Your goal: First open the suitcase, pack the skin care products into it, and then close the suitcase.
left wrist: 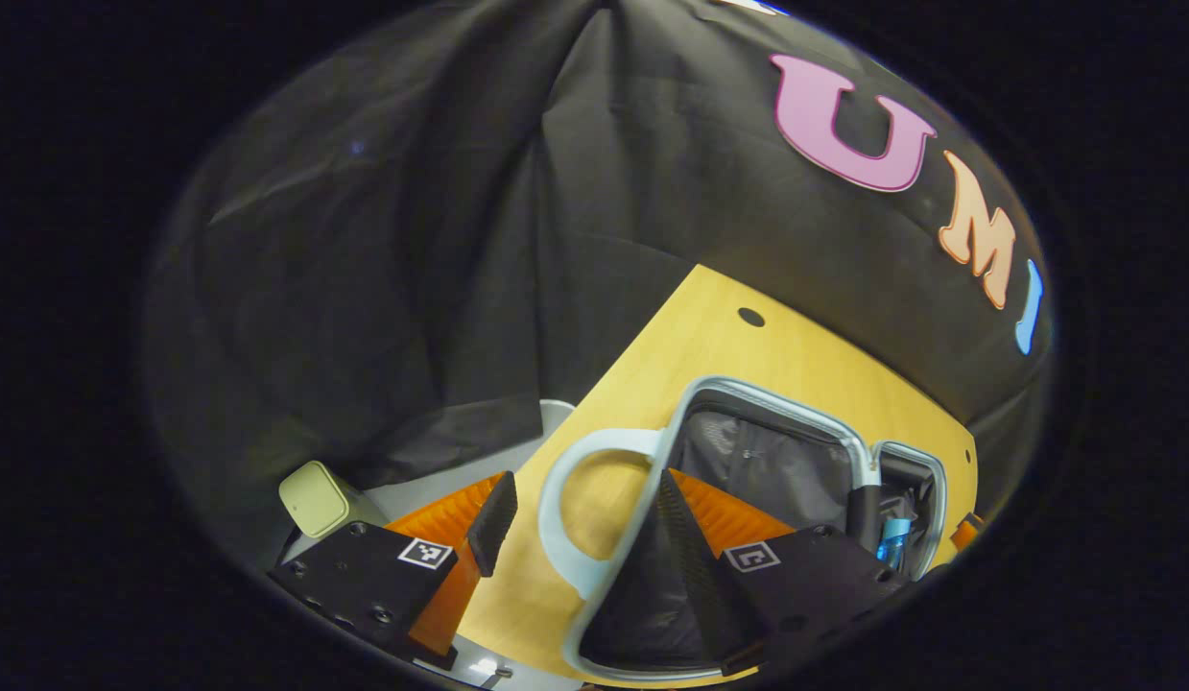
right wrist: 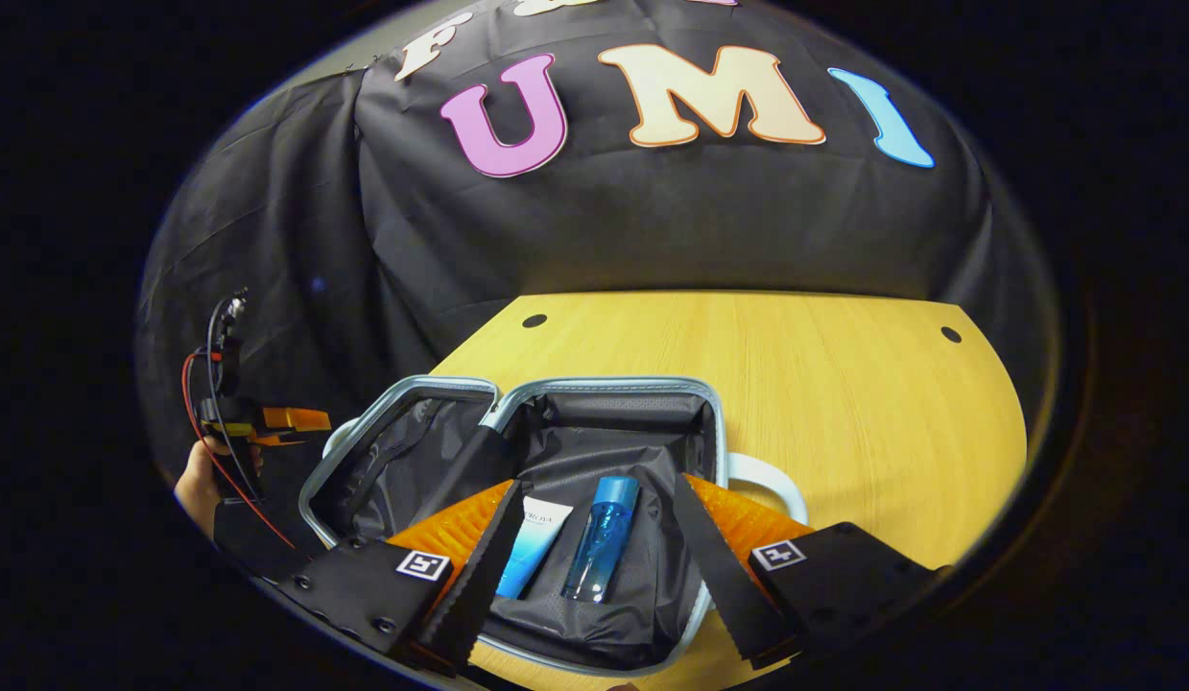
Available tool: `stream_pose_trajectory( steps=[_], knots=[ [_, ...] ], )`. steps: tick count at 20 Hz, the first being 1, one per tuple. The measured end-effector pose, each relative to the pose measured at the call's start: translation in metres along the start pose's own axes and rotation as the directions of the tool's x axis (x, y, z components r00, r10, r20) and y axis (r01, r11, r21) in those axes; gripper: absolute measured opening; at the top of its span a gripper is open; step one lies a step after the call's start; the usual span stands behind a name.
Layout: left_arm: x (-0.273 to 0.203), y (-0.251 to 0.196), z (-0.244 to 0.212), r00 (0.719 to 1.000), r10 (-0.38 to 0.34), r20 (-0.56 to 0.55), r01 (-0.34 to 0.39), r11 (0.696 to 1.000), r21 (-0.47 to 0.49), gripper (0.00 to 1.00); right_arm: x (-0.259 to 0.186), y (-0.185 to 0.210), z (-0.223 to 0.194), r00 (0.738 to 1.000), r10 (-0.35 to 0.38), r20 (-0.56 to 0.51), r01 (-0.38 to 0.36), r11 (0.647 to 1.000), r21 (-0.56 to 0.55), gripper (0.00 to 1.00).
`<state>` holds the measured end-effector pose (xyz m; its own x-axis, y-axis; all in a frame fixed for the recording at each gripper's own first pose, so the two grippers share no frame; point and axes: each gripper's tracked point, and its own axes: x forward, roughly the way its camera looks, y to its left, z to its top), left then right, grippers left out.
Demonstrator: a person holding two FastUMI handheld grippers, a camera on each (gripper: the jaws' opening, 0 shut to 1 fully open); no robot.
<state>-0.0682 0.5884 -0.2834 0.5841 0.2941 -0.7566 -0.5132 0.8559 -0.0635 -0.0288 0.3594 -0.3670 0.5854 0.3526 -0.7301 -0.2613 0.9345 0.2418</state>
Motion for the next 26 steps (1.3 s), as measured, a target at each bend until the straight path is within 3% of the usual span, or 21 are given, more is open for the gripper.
stream_pose_trajectory(
  steps=[7,8,12,13,15,19,23,26],
  knots=[
    [0.05,0.02,-0.037,0.985,0.024,-0.17,-0.026,1.0,-0.009,0.87,-0.009,-0.009,0.02,0.999,-0.029,0.03,0.029,1.0,0.006,0.98],
    [0.053,0.023,-0.04,0.982,0.035,-0.188,-0.035,0.999,0.0,0.71,-0.011,-0.008,0.02,0.999,-0.024,0.029,0.024,1.0,0.007,0.94],
    [0.05,0.006,-0.041,0.98,-0.015,-0.2,0.016,1.0,0.003,0.1,-0.021,-0.007,0.029,0.998,-0.011,0.065,0.011,1.0,-0.004,0.98],
    [0.046,0.0,-0.034,0.984,-0.031,-0.177,0.032,0.999,0.005,0.06,-0.024,-0.008,0.031,0.997,-0.003,0.075,0.004,1.0,-0.008,0.98],
    [0.027,-0.007,-0.022,0.987,-0.037,-0.155,0.043,0.999,0.034,0.0,-0.029,-0.011,0.036,0.995,0.011,0.099,-0.009,1.0,-0.019,0.98],
    [-0.024,-0.029,0.019,0.999,-0.032,-0.024,0.034,0.995,0.092,0.0,-0.047,-0.027,0.049,0.988,0.037,0.148,-0.033,0.999,-0.032,0.98],
    [-0.081,-0.079,0.055,0.993,-0.087,0.079,0.08,0.992,0.096,0.0,-0.066,-0.045,0.056,0.982,0.068,0.177,-0.059,0.997,-0.056,0.98],
    [-0.122,-0.117,0.069,0.984,-0.119,0.136,0.098,0.983,0.155,0.0,-0.081,-0.064,0.064,0.977,0.079,0.199,-0.068,0.996,-0.063,0.98]
  ],
)
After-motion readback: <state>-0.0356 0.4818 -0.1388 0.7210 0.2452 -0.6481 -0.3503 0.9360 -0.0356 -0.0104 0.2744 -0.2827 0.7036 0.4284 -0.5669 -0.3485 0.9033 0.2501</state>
